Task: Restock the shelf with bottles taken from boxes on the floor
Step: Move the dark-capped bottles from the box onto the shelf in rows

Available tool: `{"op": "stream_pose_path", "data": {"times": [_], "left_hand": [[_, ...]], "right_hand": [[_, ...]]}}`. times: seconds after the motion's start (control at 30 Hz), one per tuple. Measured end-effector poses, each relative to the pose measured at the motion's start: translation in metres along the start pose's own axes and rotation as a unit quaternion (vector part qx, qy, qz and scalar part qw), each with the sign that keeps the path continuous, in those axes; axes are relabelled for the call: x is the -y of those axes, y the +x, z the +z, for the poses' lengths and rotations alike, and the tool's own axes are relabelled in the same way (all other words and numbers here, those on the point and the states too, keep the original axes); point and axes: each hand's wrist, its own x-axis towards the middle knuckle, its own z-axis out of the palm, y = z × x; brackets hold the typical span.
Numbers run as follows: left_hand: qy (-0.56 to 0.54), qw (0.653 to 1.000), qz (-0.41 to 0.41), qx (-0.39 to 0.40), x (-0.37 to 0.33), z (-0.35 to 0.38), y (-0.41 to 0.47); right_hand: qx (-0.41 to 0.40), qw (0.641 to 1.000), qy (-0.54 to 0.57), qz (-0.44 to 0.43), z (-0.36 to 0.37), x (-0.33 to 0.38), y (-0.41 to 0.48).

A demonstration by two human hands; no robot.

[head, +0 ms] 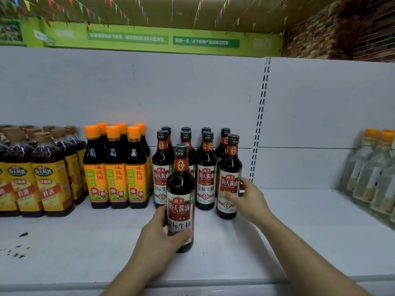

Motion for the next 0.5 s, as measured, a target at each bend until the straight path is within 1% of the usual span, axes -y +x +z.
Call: {"op": "stream_pose_path", "data": {"times": [0.3,0.5], "left_hand": [[-0.015,1.0,-0.009,-0.001,0.003,0.001,0.001],[-0.024,1.0,-0.001,0.002,0.004,0.001,0.0]], "right_hand": [[-0.013,1.0,-0.023,0.012,0.003,-0.004,0.019],[-0.012,1.0,-0.013,0.005,0.006,-0.004,0.025]]}}
